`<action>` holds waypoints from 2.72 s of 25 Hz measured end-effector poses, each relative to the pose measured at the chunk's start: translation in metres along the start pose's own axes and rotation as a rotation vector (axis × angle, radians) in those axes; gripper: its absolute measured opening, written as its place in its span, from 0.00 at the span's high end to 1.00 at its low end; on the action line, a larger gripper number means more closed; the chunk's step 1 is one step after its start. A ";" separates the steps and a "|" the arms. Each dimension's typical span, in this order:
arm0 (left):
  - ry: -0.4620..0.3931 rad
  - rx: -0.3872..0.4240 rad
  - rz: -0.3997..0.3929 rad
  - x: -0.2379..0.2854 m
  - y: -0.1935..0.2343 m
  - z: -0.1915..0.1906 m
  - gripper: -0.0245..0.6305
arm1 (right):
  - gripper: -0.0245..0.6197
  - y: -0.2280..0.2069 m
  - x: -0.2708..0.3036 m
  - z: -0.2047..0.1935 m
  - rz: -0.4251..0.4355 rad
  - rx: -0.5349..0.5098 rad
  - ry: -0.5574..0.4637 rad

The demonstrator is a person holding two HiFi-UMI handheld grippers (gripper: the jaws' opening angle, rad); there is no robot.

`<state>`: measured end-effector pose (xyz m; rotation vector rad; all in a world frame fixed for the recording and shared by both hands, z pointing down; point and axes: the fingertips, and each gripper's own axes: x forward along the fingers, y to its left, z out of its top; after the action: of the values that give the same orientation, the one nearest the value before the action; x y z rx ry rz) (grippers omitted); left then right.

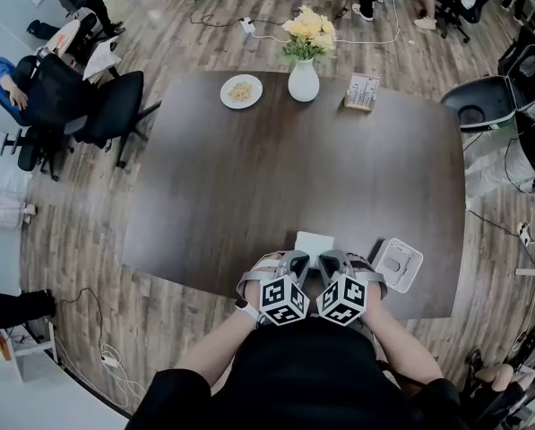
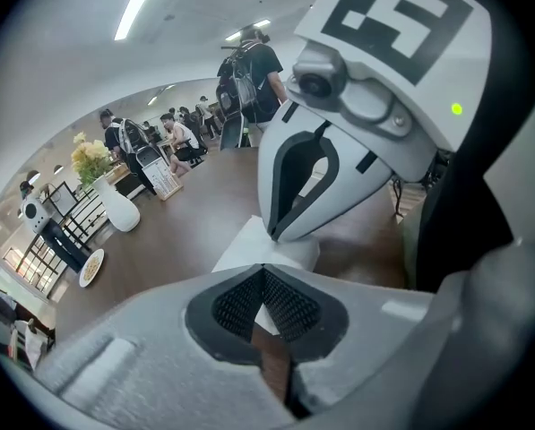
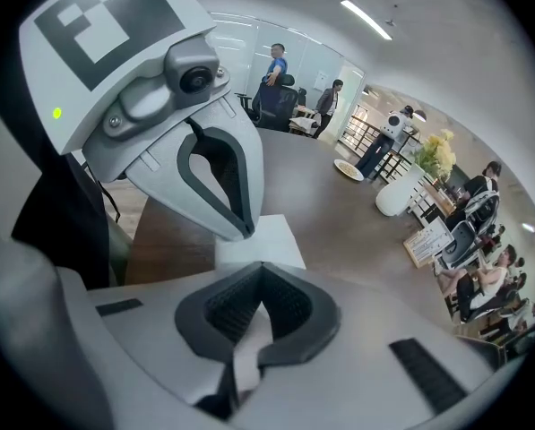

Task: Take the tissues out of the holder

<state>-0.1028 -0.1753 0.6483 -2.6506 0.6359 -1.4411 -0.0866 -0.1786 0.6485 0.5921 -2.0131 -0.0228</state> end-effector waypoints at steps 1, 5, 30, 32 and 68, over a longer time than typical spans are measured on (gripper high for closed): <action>0.000 -0.001 0.001 0.002 -0.001 -0.001 0.96 | 0.95 0.000 0.001 -0.002 -0.001 0.000 0.002; 0.004 -0.006 0.004 0.008 -0.005 -0.006 0.95 | 0.95 0.004 0.007 -0.006 -0.003 -0.009 0.006; 0.010 -0.018 -0.023 0.028 -0.025 -0.027 0.95 | 0.95 0.024 0.032 -0.026 0.028 -0.016 0.027; 0.000 -0.048 -0.025 0.029 -0.024 -0.027 0.95 | 0.95 0.024 0.033 -0.026 0.025 -0.010 0.022; -0.660 -0.605 0.058 -0.145 0.022 0.161 0.95 | 0.95 -0.080 -0.201 0.036 -0.005 0.704 -0.690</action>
<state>-0.0479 -0.1631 0.4378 -3.2156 1.1714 -0.2970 -0.0078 -0.1741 0.4437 1.1436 -2.6922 0.5693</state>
